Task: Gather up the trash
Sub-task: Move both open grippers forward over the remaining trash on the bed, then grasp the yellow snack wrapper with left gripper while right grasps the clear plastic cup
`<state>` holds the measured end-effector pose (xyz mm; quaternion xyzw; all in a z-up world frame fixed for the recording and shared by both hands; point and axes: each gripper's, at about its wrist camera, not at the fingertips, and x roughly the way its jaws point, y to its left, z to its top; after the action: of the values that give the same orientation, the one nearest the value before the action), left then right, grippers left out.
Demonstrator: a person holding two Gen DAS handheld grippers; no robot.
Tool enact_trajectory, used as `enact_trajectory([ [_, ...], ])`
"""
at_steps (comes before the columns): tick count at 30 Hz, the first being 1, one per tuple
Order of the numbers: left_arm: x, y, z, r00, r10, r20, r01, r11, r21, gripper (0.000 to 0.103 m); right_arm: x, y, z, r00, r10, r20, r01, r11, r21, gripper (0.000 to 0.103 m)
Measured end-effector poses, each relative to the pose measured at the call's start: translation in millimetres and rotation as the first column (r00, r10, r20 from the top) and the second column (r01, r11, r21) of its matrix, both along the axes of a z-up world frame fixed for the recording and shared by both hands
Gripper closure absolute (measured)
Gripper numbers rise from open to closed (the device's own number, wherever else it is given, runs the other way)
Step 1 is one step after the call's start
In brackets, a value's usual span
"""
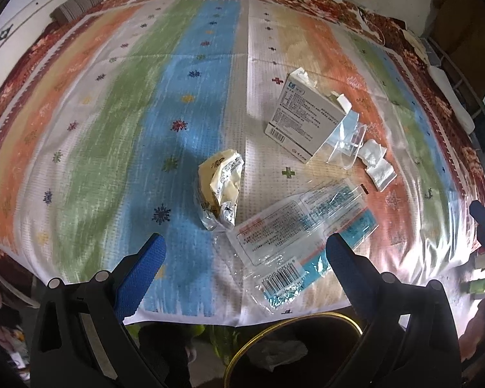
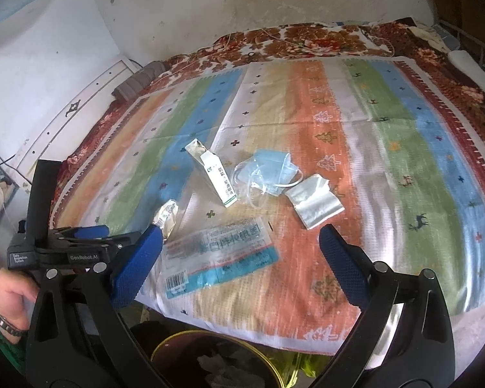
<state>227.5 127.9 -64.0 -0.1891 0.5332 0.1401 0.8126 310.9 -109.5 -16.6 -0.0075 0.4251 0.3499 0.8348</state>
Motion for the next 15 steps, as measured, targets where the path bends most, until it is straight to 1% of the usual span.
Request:
enact_trajectory([
  [6,6,9,-6,1.0,0.015,0.001,-0.015,1.0,-0.008,0.006,16,18,-15,1.0,0.022,-0.019,-0.022,1.0,0.005,0.017],
  [10,9,16,-10,1.0,0.02,0.005,-0.02,1.0,-0.014,0.007,30,27,-27,0.998,0.019,-0.055,-0.019,1.0,0.011,0.026],
  [13,11,22,-13,1.0,0.023,0.007,-0.022,0.999,-0.029,0.007,40,34,-34,0.997,0.024,-0.068,-0.022,1.0,0.02,0.03],
  [15,12,27,-16,1.0,0.028,0.008,-0.028,0.998,-0.049,0.007,46,39,-38,0.997,0.03,-0.071,-0.029,0.999,0.02,0.034],
])
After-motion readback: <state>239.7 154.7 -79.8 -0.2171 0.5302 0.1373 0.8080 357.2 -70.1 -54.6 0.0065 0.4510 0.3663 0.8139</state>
